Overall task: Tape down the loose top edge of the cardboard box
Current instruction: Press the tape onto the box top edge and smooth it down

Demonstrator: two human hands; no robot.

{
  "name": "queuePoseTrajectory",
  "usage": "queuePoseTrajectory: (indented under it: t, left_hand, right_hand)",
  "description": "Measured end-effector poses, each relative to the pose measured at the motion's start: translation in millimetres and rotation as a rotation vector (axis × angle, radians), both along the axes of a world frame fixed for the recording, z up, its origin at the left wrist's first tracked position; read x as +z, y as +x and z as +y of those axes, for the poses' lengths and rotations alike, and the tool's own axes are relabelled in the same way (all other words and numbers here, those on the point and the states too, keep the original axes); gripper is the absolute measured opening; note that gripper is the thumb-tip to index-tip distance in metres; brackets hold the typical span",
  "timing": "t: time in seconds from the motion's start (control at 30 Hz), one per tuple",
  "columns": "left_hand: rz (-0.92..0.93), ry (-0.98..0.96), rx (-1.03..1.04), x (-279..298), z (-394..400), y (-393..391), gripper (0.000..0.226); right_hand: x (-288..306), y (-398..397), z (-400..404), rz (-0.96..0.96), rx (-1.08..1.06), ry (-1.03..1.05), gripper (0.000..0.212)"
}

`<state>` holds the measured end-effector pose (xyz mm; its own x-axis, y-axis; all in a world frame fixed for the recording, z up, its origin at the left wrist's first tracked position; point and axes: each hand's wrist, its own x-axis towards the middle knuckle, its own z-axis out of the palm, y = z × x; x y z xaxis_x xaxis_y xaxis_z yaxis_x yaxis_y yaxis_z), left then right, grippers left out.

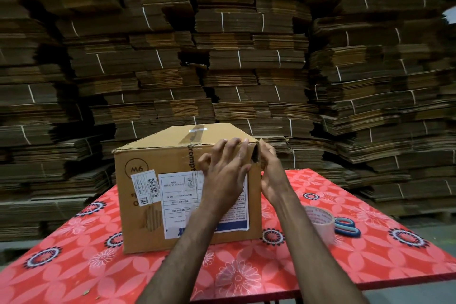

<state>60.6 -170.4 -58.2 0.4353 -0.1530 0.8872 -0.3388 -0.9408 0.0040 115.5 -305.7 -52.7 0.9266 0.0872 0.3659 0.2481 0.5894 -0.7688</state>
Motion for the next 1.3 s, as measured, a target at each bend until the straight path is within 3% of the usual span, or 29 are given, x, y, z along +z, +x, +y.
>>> queuePoseTrajectory:
  t: [0.17,0.3,0.37,0.5,0.67,0.9,1.13,1.3]
  left_hand:
    - [-0.009,0.009,0.028,0,-1,-1,0.065]
    - [0.004,-0.001,0.039,-2,-6,-4,0.066]
    - [-0.005,-0.035,0.046,-1,-8,-6,0.062]
    - [-0.037,-0.051,0.083,-3,-12,-1,0.057]
    - [-0.051,-0.071,0.036,-7,-9,3,0.056]
    - [-0.049,-0.117,-0.058,-5,-9,-1,0.051]
    - [-0.041,-0.101,0.004,-8,-11,4,0.055]
    - [-0.05,-0.087,-0.005,-9,-7,3,0.058]
  right_hand:
    - [3,2,2,0.078,0.05,0.052,0.031]
    - [-7,-6,-1,0.085,-0.058,-0.14,0.014]
    - [-18,-7,-4,0.044,-0.131,-0.168,0.015]
    - [-31,-16,-5,-0.119,-0.219,-0.119,0.044]
    - [-34,-18,3,-0.241,-0.388,-0.138,0.025]
    - [-38,-22,-1,-0.215,-0.32,-0.107,0.031]
    - [-32,-26,0,-0.238,-0.388,-0.167,0.022]
    - [-39,-28,-9,-0.22,-0.355,-0.151,0.027]
